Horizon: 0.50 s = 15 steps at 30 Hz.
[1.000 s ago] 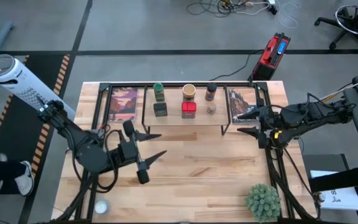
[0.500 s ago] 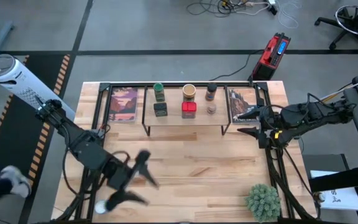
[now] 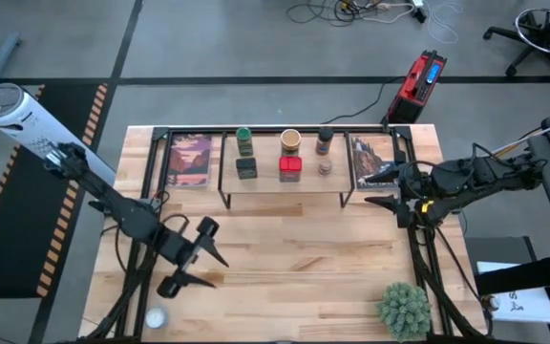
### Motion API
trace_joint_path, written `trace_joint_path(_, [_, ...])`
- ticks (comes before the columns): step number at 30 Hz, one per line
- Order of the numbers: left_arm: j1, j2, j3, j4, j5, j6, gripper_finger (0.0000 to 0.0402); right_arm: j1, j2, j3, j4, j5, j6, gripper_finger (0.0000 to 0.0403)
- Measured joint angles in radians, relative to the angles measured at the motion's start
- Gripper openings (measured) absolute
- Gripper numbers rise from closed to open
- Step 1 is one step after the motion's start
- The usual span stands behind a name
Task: Shelf spices
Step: Return to Home Position
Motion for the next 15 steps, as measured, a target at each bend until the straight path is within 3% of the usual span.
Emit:
trace_joint_path(8, [0.001, -0.14, -0.388, 0.325, -0.001, -0.004, 0.0215, 0.0, 0.0, 0.0, 0.0, 0.0, 0.0, 0.022])
trace_joint_path(15, [0.0, -0.236, -0.557, 0.333, -0.001, -0.019, 0.021, 0.0, 0.0, 0.0, 0.0, 0.0, 0.001, 0.0215])
